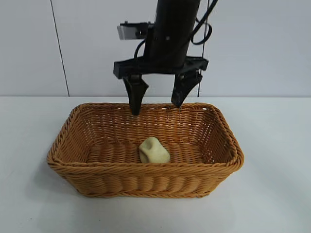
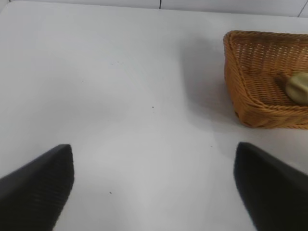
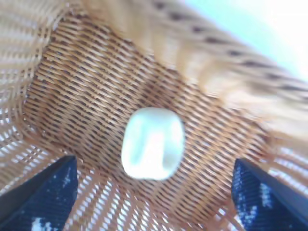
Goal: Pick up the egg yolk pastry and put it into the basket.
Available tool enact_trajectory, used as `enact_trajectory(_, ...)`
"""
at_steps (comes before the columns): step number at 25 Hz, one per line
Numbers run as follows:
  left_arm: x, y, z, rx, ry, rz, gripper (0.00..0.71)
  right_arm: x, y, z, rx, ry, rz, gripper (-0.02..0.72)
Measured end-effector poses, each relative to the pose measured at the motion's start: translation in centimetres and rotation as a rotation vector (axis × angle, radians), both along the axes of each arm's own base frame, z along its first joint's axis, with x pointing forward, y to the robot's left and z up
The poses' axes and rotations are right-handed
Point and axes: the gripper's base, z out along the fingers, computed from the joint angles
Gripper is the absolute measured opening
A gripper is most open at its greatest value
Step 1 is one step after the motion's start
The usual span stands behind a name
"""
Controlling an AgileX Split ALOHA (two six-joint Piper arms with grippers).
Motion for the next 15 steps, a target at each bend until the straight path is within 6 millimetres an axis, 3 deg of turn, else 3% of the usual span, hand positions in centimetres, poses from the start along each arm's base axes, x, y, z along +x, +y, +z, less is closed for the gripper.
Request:
enact_trajectory(4,0.0,0.0,0.0,0.001,0.0,0.001,0.696,1.8,-3.5,0.0,-0.001,-0.001,-0.087,0.603)
enact_trajectory(8,0.0,0.0,0.0,0.001,0.0,0.001,0.696,4.1,-9.1,0.0,-0.004,-0.002,-0.217,0.603)
enact_trajectory(9,0.0,0.0,0.0,0.001,0.0,0.001,0.696,4.1,-9.1,0.0,-0.004,-0.002,-0.217,0.603)
enact_trajectory(15,0.0,0.0,0.0,0.001,0.0,0.001,0.696,6.1,-19.1,0.0,-0.015,-0.005,-0.436,0.603)
